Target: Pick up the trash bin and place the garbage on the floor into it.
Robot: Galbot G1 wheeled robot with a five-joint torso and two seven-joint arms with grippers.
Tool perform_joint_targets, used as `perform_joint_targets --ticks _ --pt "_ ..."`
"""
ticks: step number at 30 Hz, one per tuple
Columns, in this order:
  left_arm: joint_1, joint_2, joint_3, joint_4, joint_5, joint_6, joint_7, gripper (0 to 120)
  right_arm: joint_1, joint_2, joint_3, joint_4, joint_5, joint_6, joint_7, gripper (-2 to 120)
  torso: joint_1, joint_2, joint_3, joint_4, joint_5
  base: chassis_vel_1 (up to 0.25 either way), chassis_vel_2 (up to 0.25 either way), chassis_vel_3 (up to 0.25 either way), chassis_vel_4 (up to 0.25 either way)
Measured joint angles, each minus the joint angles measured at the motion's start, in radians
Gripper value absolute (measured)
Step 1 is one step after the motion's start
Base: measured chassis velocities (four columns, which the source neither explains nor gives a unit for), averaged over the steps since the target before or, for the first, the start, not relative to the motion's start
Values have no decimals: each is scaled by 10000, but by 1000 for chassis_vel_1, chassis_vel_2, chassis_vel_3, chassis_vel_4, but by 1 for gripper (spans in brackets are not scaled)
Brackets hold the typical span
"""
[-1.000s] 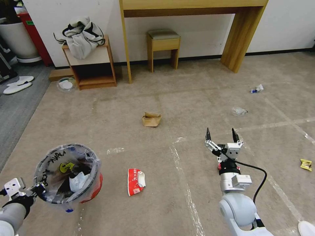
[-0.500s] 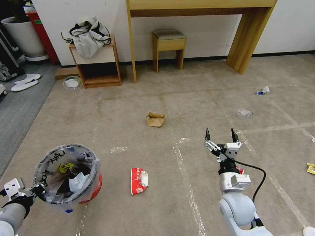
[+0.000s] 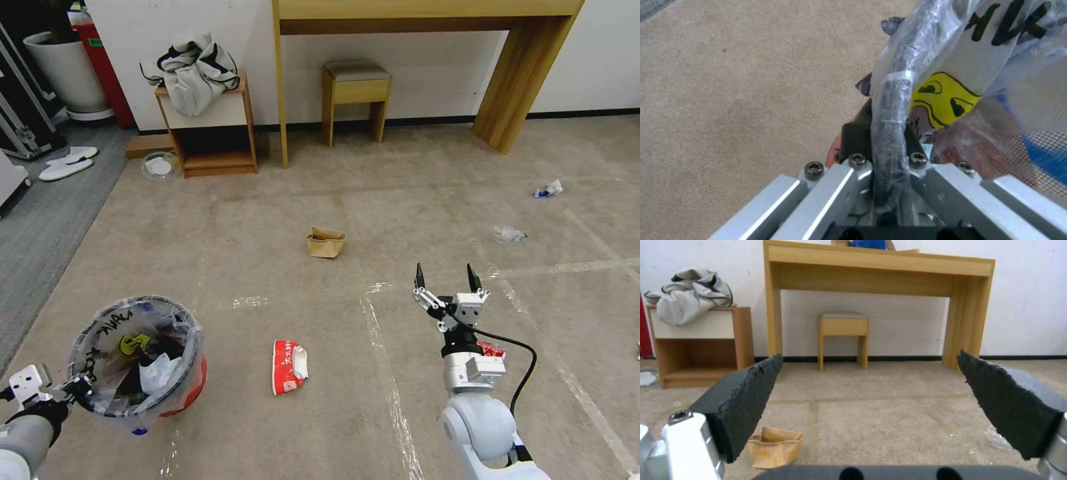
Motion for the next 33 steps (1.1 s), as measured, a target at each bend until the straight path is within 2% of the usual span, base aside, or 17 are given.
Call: perform_joint_targets --ticks 24,26,28,29,30,31,32,33 --pt "-41 33 -21 -7 91 -24 6 0 201 -359 -111 119 98 -204 1 100 0 0 1 0 1 0 0 0 0" --pt "-39 31 -26 -12 93 -23 3 0 262 -527 -269 319 161 -434 -3 100 0 0 0 0 0 0 0 0 0" --pt "-35 24 -29 -25 95 -23 0 0 465 -857 -676 725 586 -1183 24 100 -1 0 0 0 1 0 0 0 0" --pt "-35 24 -29 -25 95 -23 0 0 465 -857 -676 725 586 -1183 24 100 -1 0 0 0 1 0 0 0 0" --pt "-32 13 -29 -38 100 -24 -1 0 595 -1064 -883 898 897 -1681 54 100 0 0 0 0 1 0 0 0 0" --pt "-30 -4 0 -65 125 -24 -5 0 921 -1504 -1339 1251 1690 -2689 197 100 0 0 0 2 -1 0 0 0 0" --pt "-30 -4 0 -65 125 -24 -5 0 921 -1504 -1339 1251 1690 -2689 197 100 0 0 0 2 -1 0 0 0 0" --pt "-34 -12 21 -74 135 -24 -5 0 1110 -1734 -1568 1441 2218 -3259 321 100 0 0 0 2 2 0 0 0 0"
